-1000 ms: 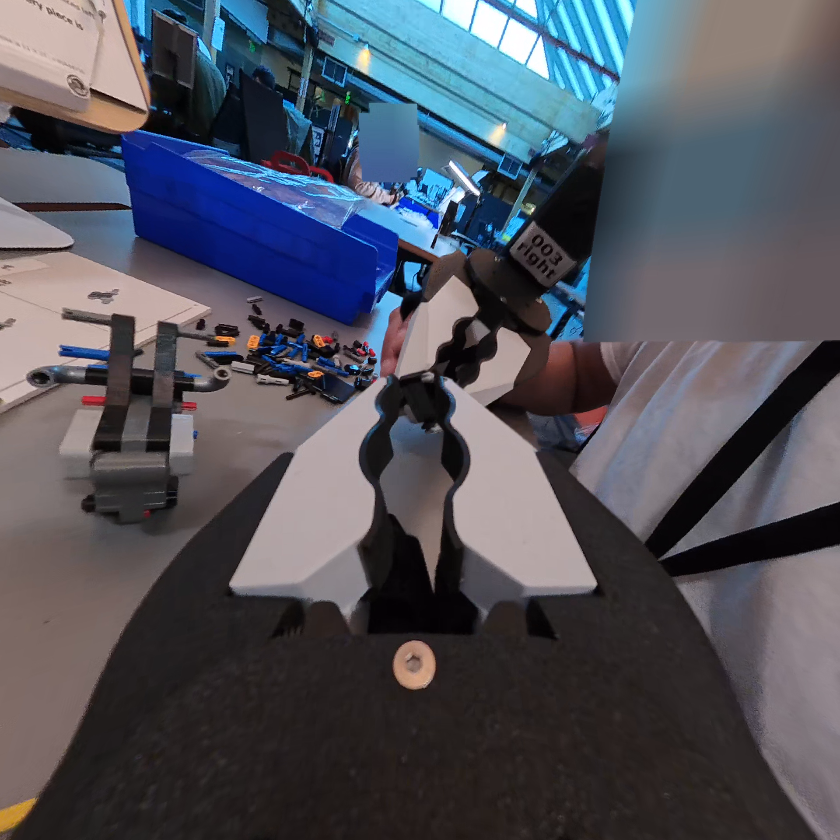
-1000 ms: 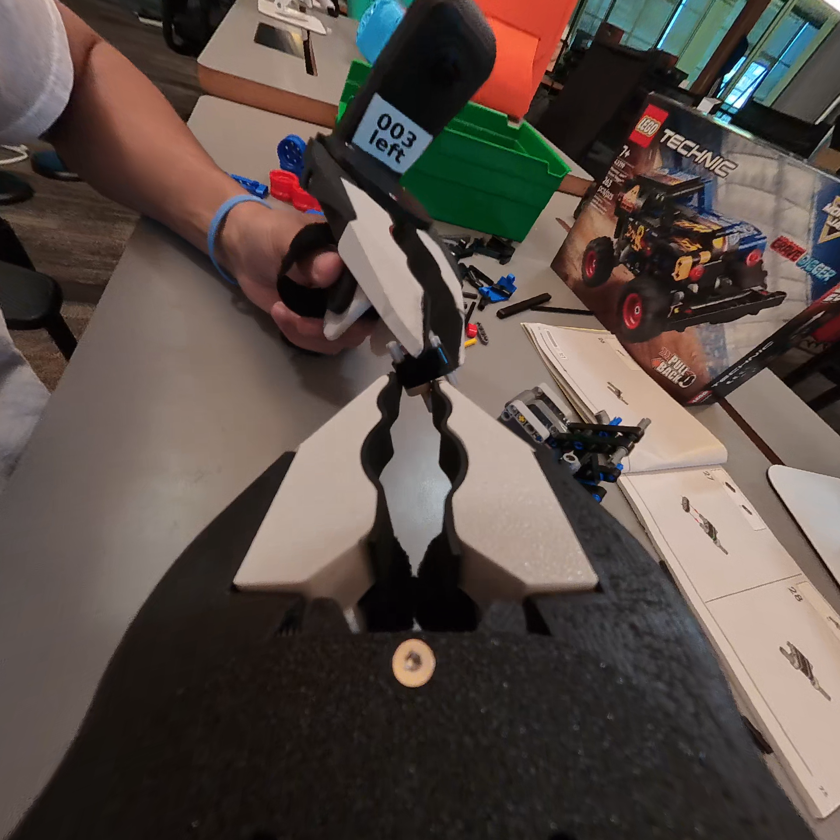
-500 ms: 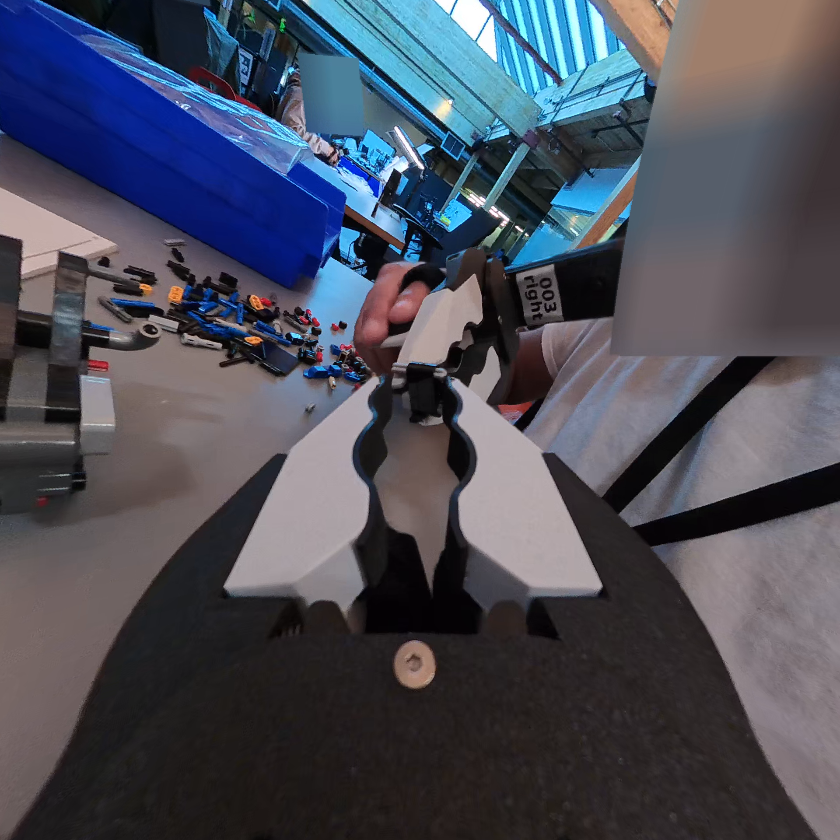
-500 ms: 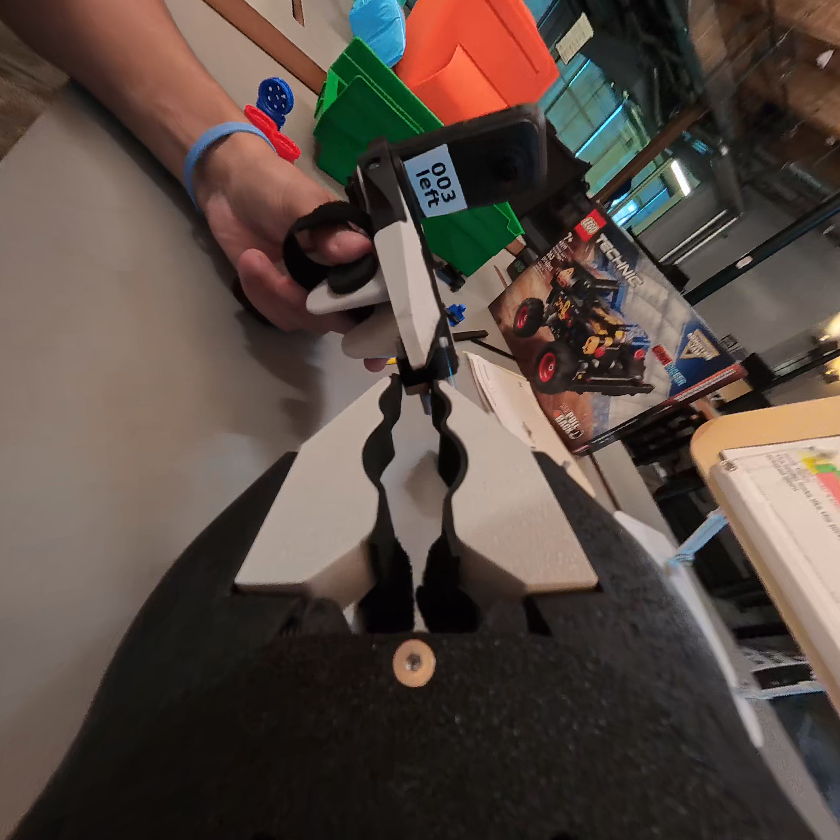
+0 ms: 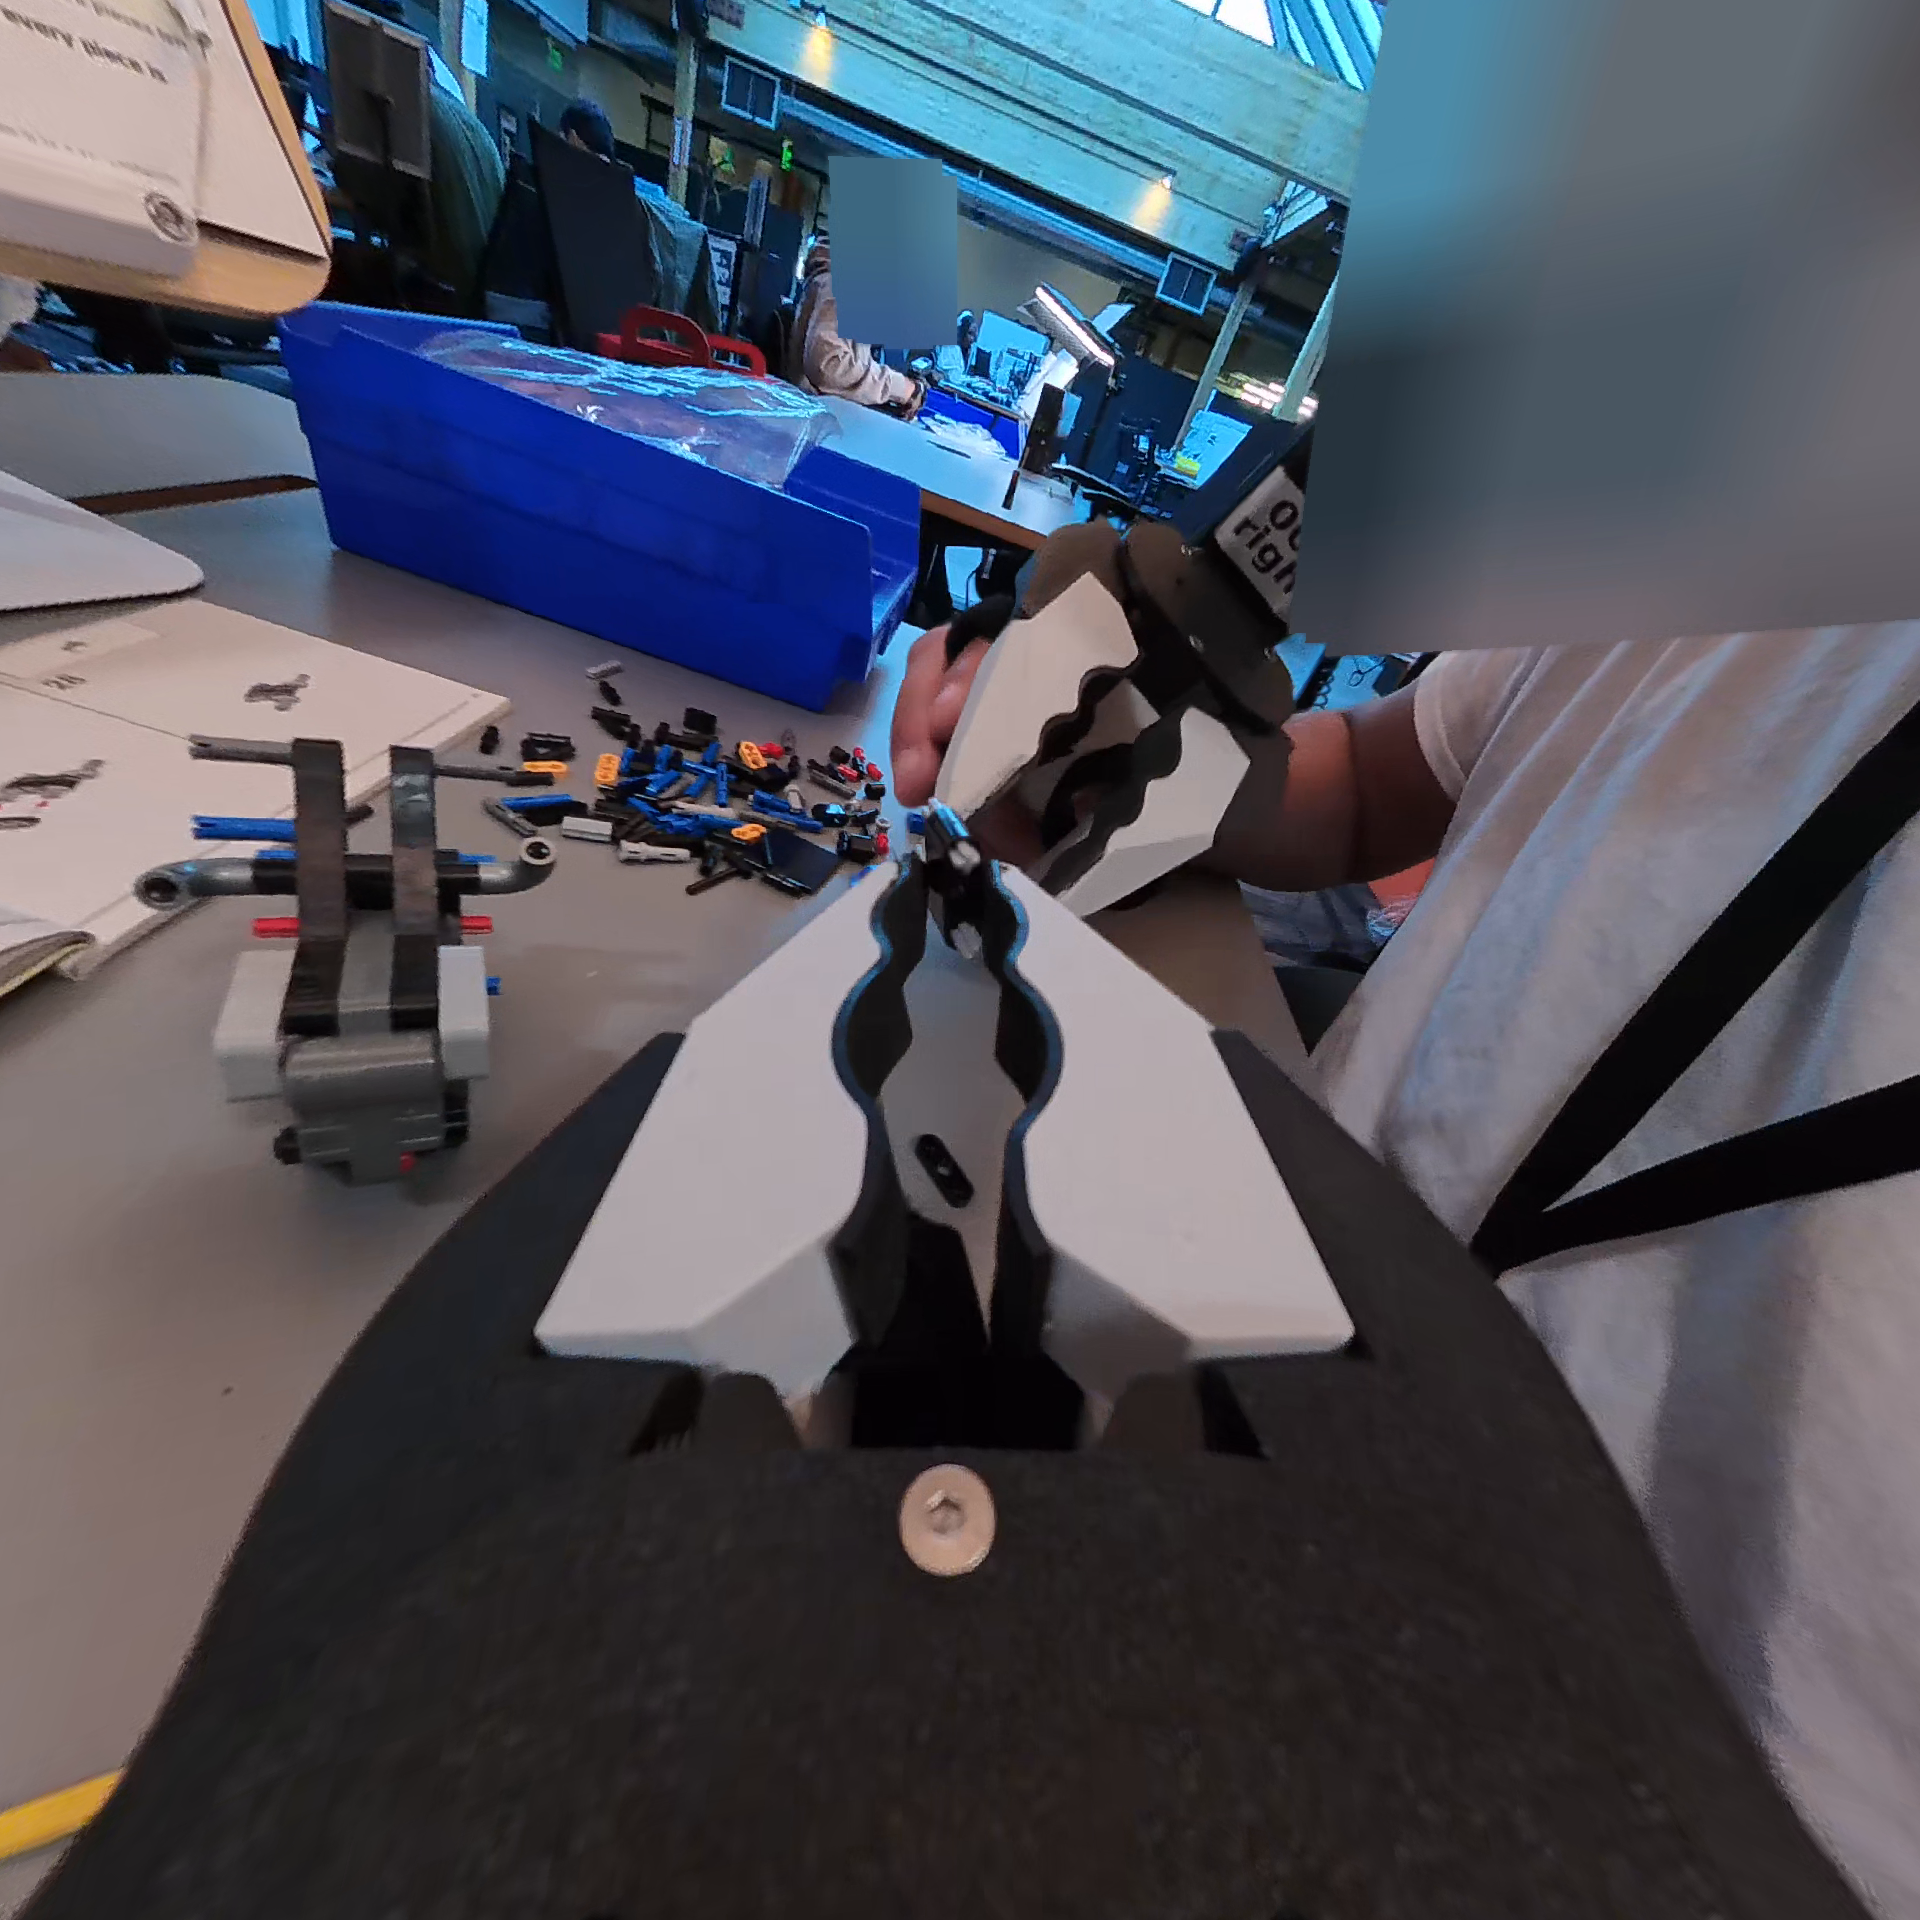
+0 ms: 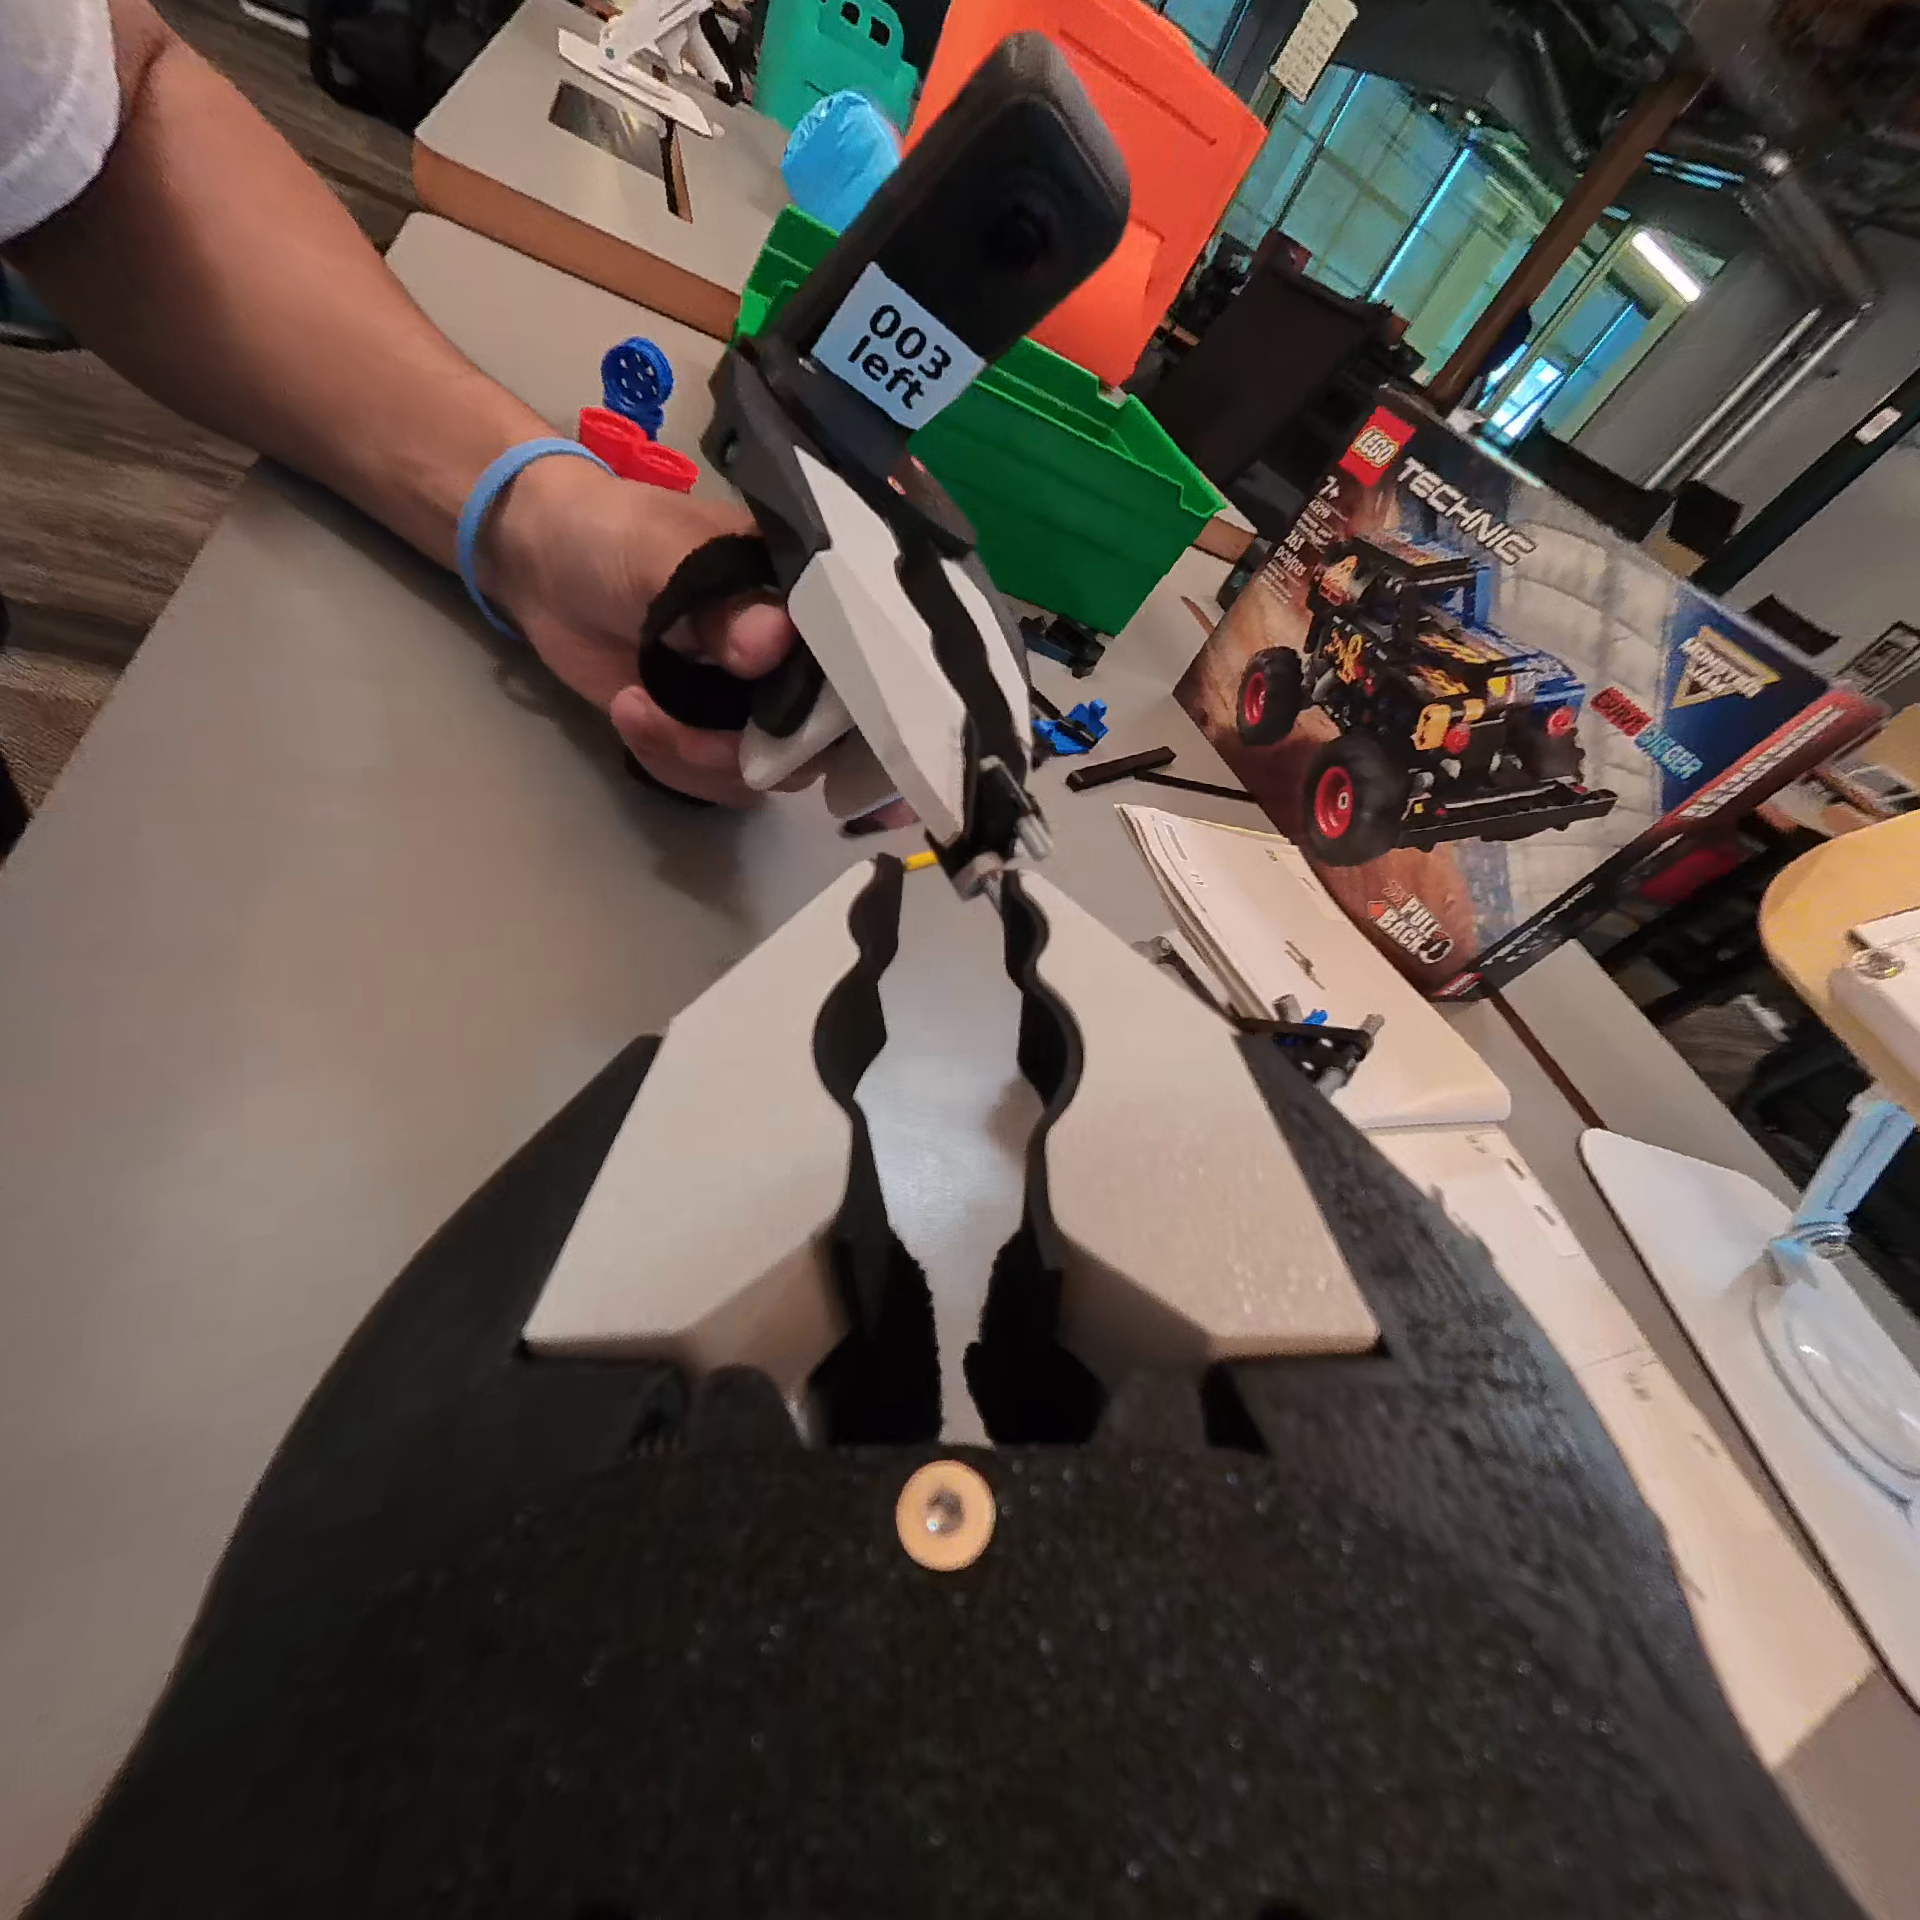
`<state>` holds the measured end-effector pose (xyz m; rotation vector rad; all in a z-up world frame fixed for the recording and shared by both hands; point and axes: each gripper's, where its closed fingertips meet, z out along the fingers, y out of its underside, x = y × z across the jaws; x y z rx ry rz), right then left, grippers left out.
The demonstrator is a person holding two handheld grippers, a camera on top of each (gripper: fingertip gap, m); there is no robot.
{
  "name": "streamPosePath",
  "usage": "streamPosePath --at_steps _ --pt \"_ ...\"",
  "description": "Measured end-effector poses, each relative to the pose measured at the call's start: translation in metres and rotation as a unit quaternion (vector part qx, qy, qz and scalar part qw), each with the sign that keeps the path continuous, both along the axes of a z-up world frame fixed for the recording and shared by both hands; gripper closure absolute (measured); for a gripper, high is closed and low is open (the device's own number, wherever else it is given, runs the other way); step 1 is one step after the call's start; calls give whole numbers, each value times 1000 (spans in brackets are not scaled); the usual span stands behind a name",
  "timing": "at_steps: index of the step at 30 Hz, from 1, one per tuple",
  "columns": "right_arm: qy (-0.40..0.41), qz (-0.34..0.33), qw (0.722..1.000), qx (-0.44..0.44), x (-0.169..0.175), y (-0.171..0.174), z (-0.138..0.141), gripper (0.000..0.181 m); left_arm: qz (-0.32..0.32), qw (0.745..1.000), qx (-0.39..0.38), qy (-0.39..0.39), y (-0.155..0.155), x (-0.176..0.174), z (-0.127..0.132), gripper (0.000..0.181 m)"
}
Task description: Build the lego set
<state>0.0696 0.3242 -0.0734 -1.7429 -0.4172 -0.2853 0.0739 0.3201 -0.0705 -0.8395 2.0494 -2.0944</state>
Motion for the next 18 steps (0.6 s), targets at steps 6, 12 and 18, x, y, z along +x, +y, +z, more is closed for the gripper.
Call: streamPosePath --at_steps 6,12,18 --pt "86 16 996 10 2 0 5 162 9 999 18 -36 0 -1 1 176" --pt "202 55 978 24 5 -3 15 165 -10 1000 3 -29 -5 -7 3 176" --pt "270 101 957 10 0 -6 15 175 -22 1000 -9 -16 -6 -9 4 176"
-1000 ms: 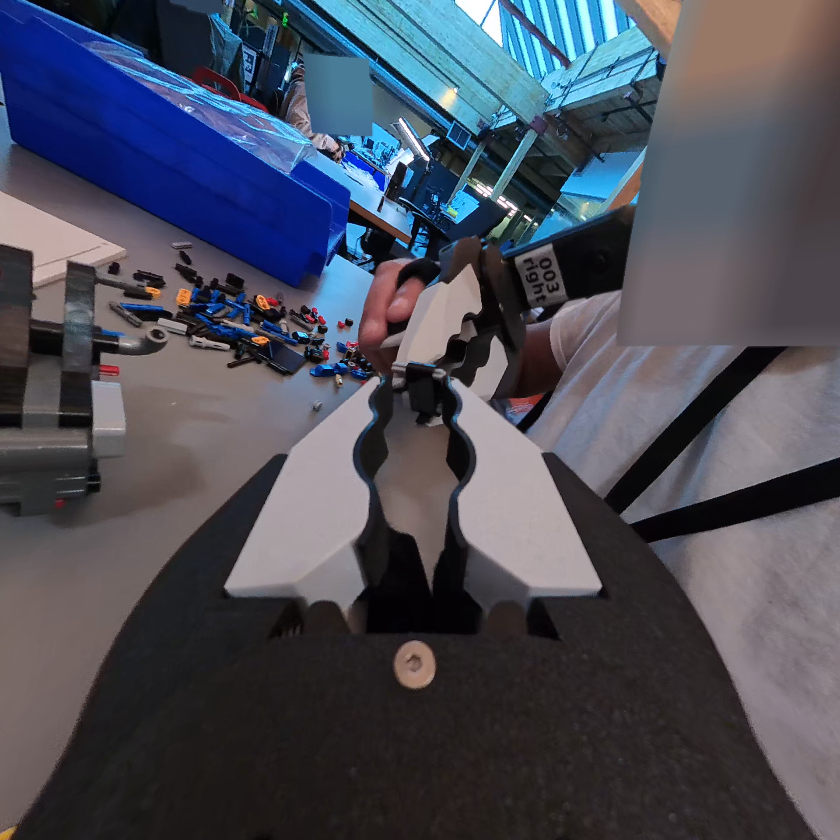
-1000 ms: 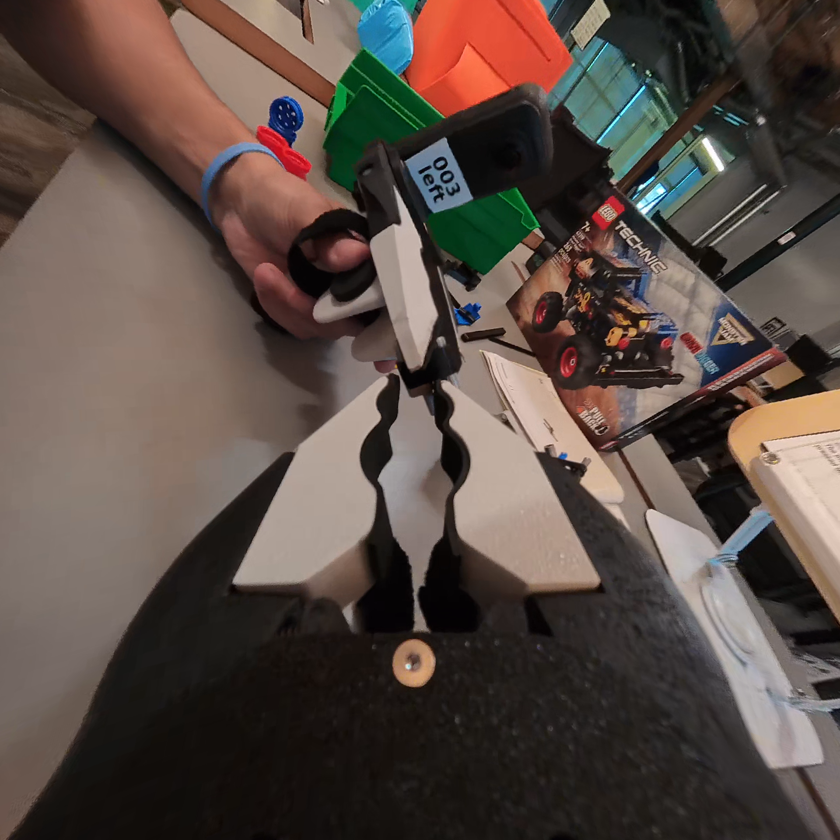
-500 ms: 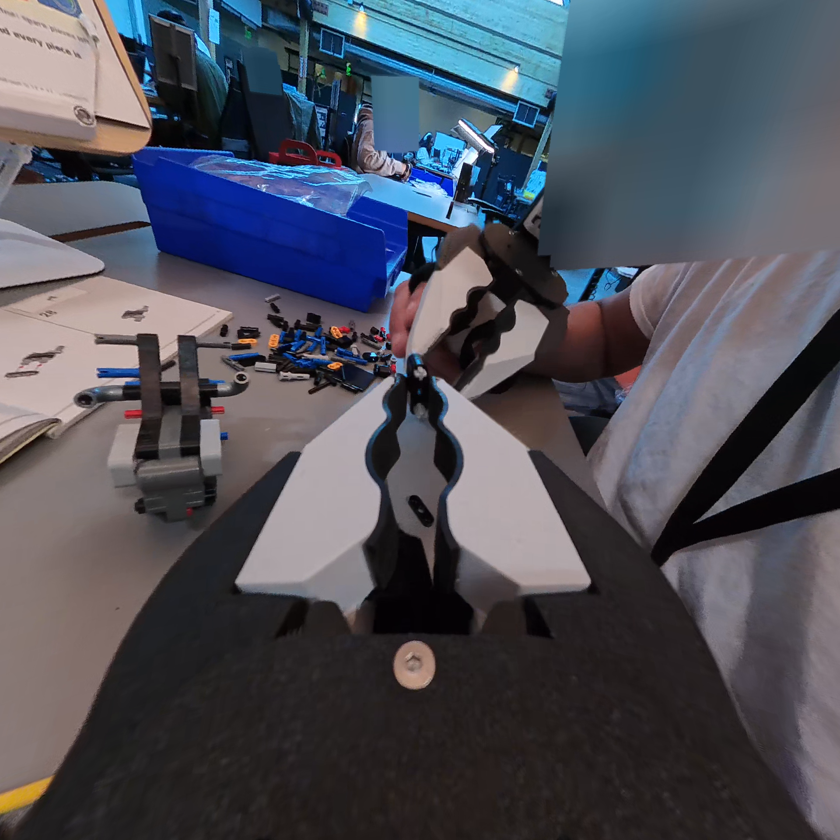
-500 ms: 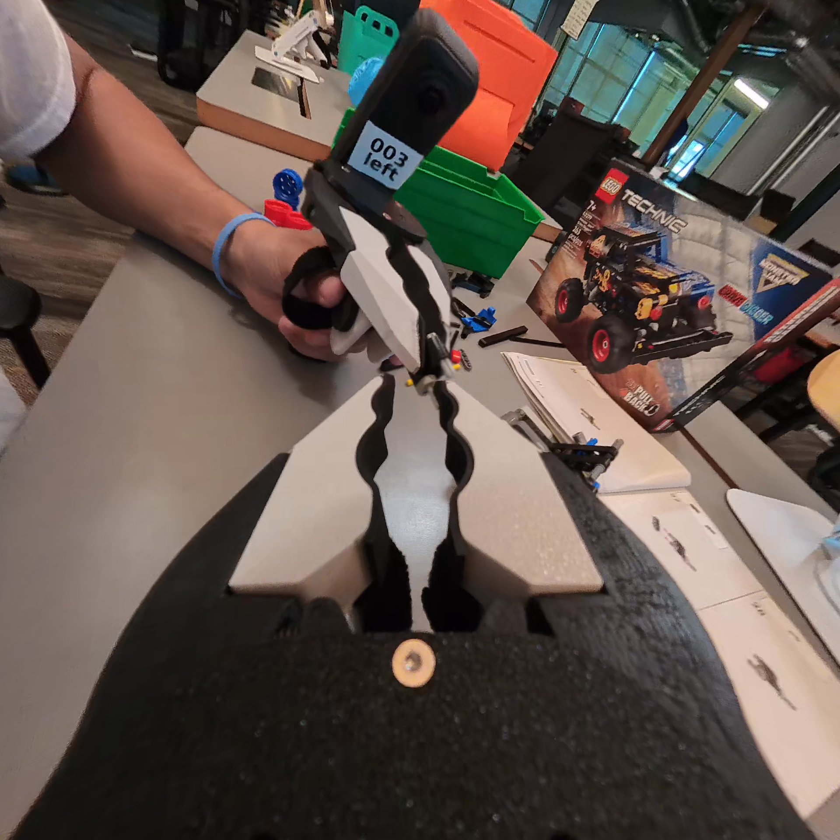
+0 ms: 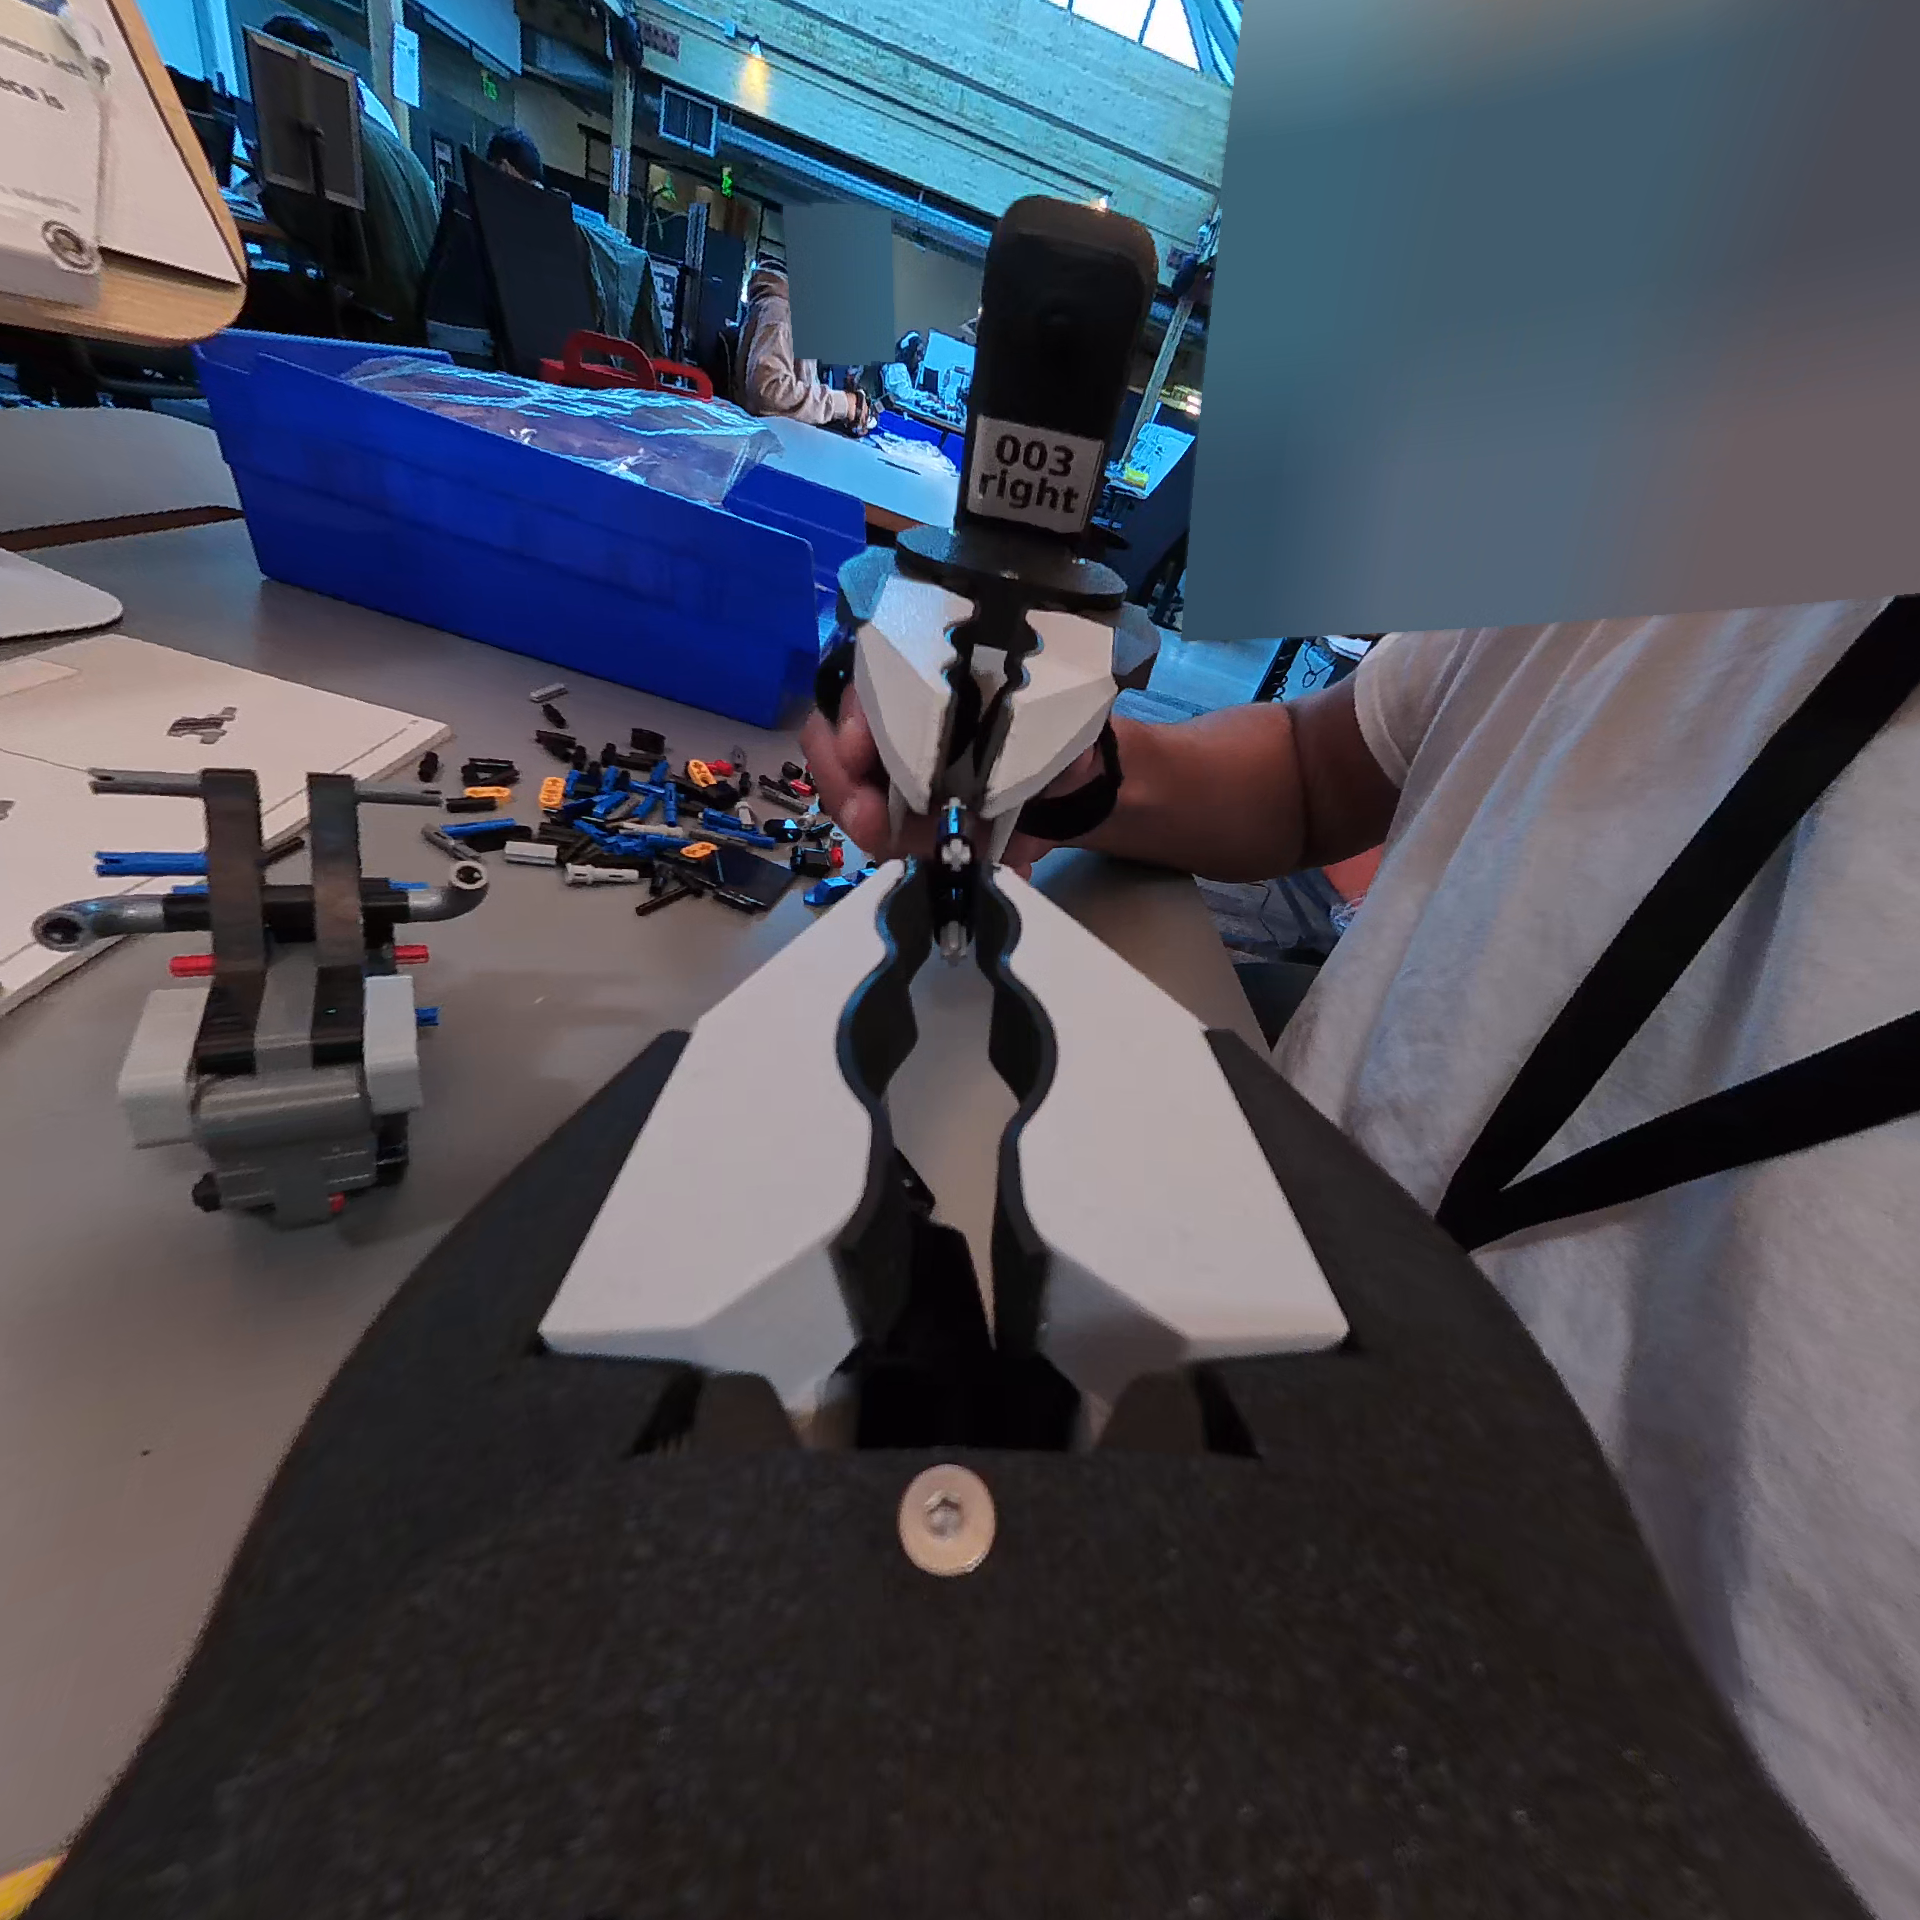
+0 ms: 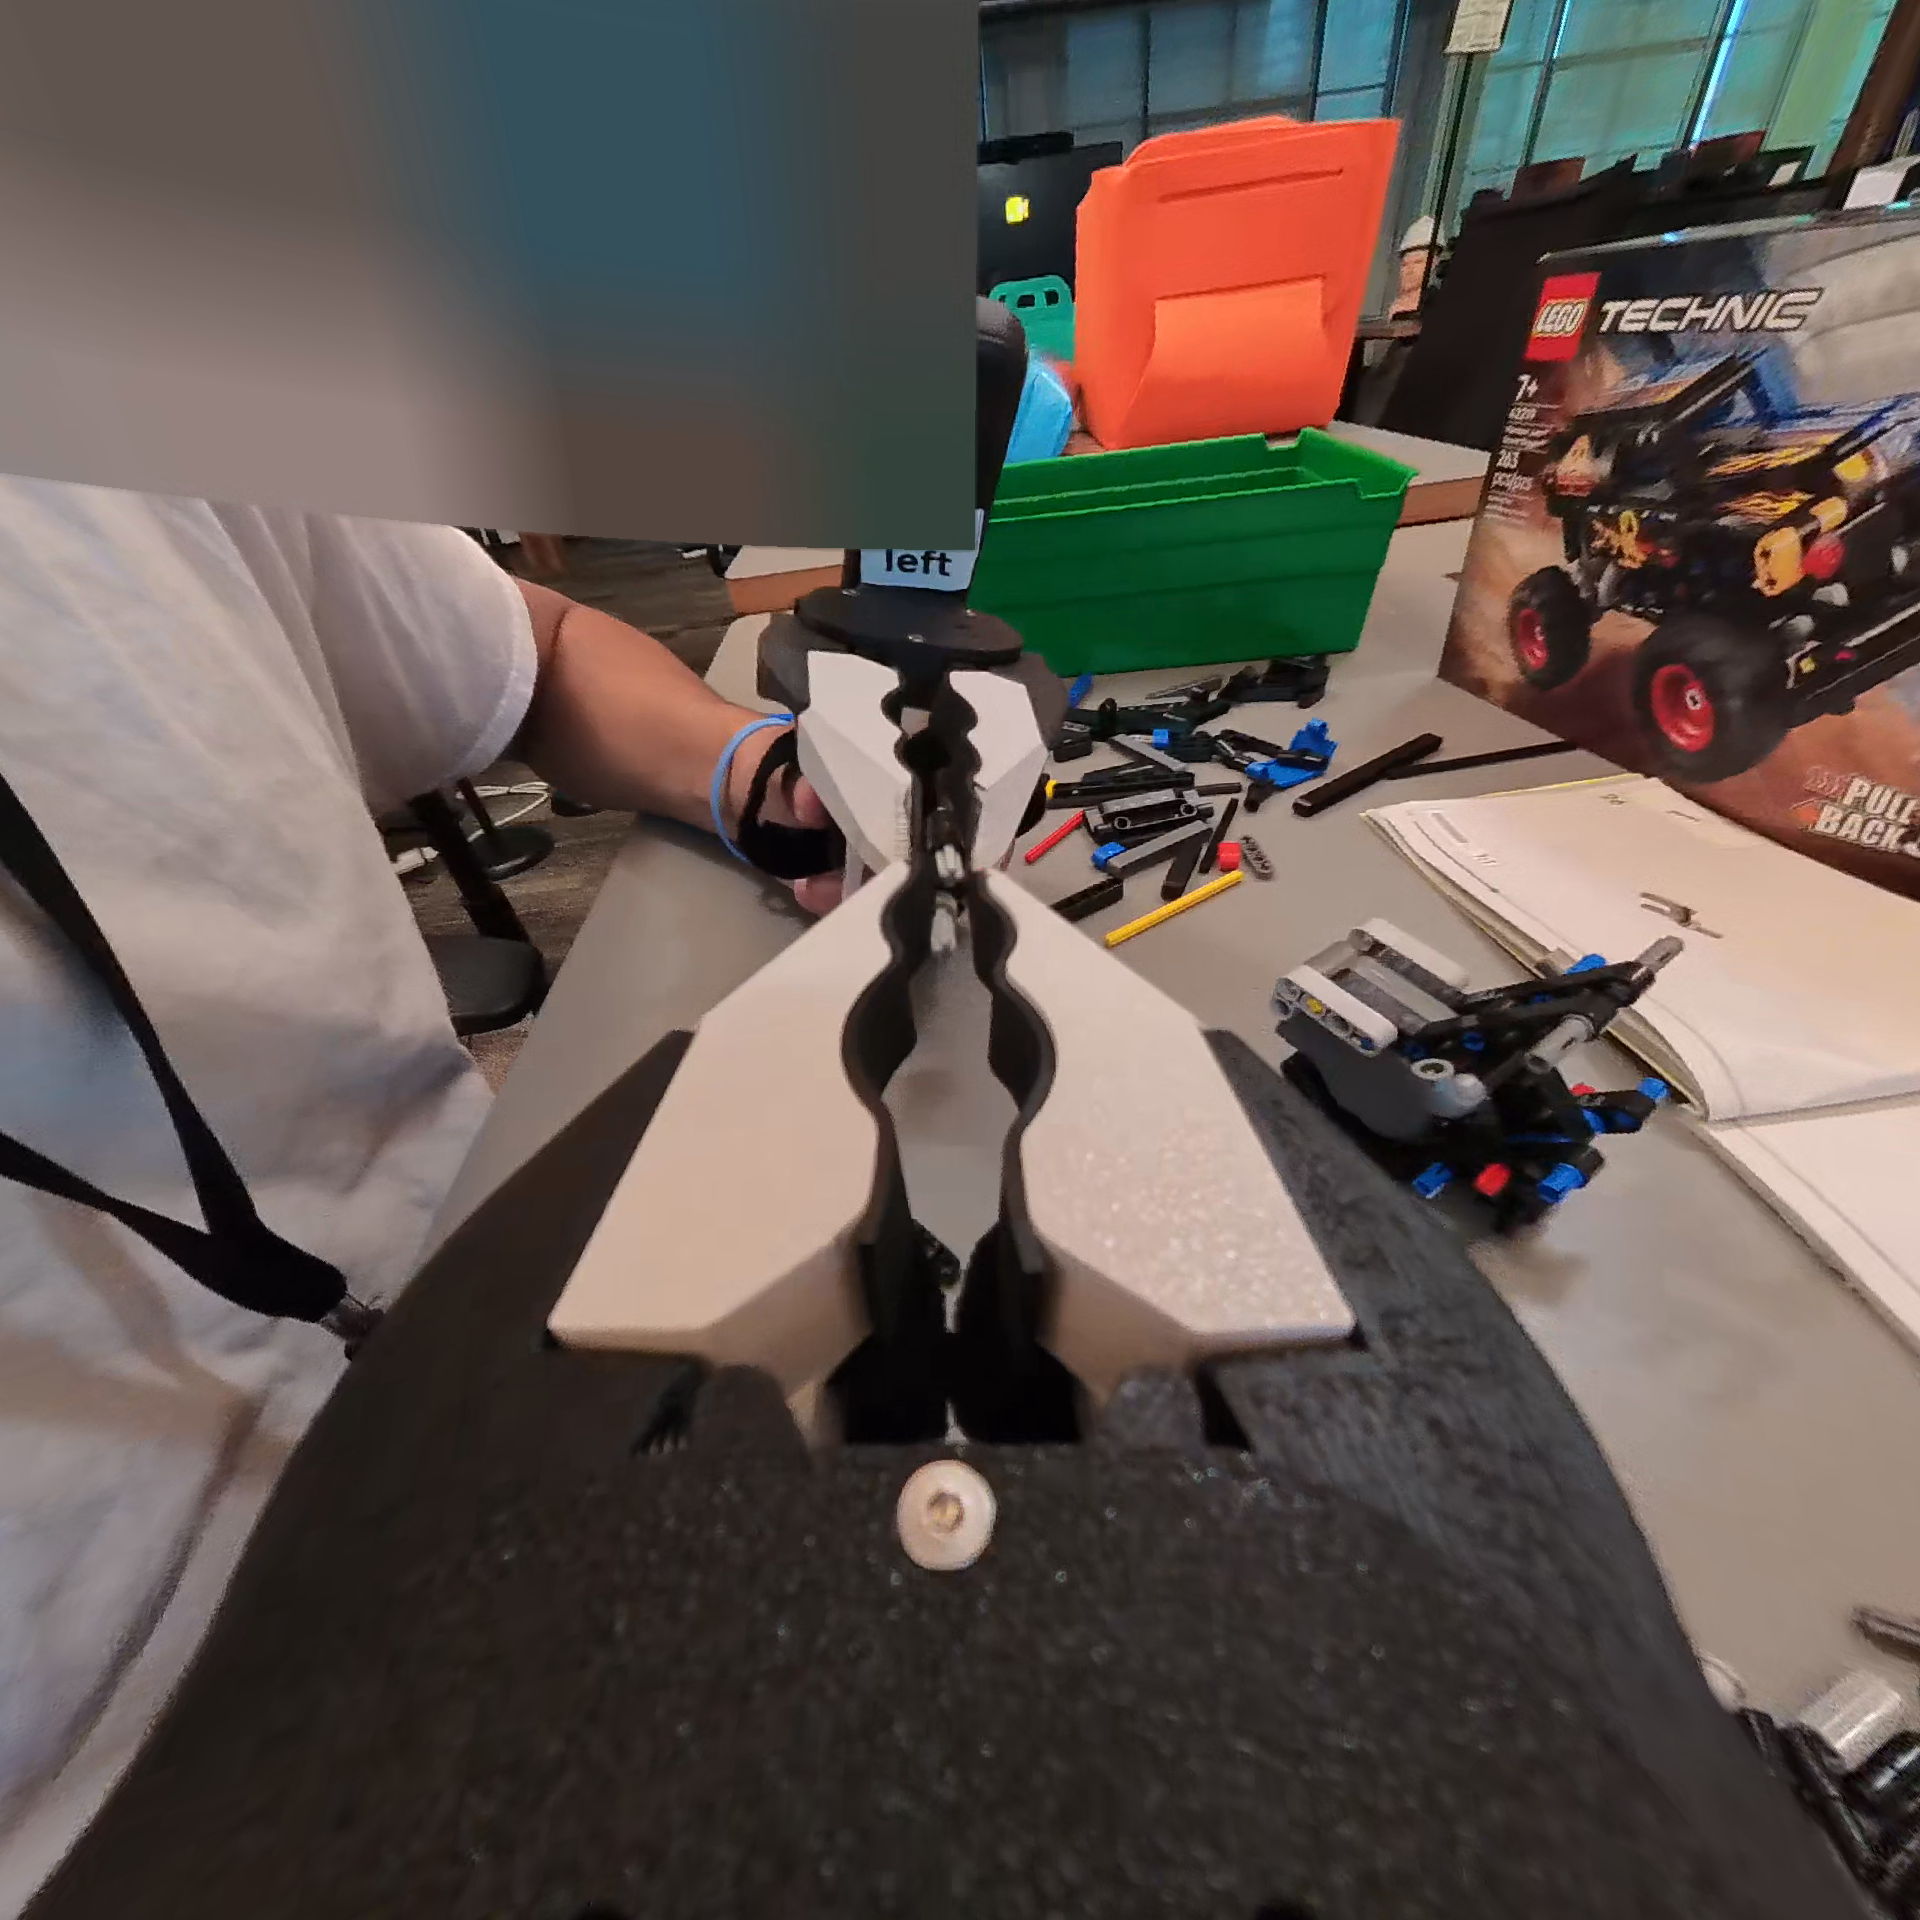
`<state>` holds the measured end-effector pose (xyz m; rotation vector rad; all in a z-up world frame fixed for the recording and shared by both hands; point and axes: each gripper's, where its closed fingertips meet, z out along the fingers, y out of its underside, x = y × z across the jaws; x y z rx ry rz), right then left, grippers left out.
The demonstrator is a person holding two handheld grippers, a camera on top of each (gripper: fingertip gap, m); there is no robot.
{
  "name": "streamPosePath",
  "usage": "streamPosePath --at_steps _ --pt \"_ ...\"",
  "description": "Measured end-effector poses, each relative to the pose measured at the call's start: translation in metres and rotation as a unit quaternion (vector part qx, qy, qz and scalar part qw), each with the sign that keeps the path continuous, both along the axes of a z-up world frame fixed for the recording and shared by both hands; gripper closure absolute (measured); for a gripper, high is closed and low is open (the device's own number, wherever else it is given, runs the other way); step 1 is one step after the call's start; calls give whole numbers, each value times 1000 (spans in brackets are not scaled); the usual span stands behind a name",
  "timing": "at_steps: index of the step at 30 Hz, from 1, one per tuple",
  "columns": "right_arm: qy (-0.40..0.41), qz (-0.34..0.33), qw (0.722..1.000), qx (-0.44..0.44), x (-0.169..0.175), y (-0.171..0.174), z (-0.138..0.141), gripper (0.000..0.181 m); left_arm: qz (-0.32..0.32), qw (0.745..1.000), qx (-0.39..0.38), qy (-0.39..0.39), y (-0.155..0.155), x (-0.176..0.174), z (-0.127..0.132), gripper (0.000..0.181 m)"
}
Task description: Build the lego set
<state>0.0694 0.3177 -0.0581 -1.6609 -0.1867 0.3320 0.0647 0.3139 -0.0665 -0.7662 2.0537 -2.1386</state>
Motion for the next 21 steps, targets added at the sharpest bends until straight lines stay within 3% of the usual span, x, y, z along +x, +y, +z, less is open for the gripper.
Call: streamPosePath --at_steps 9,14,21 --pt "1 19 1000 -25 -5 2 -8 178 -9 1000 17 8 -2 -3 -5 176" --pt "0 40 999 -36 -12 2 -16 178 0 995 96 -40 -6 -6 -17 176" --pt "22 37 995 -84 -8 4 -26 178 12 989 141 -40 -5 -2 -29 176"
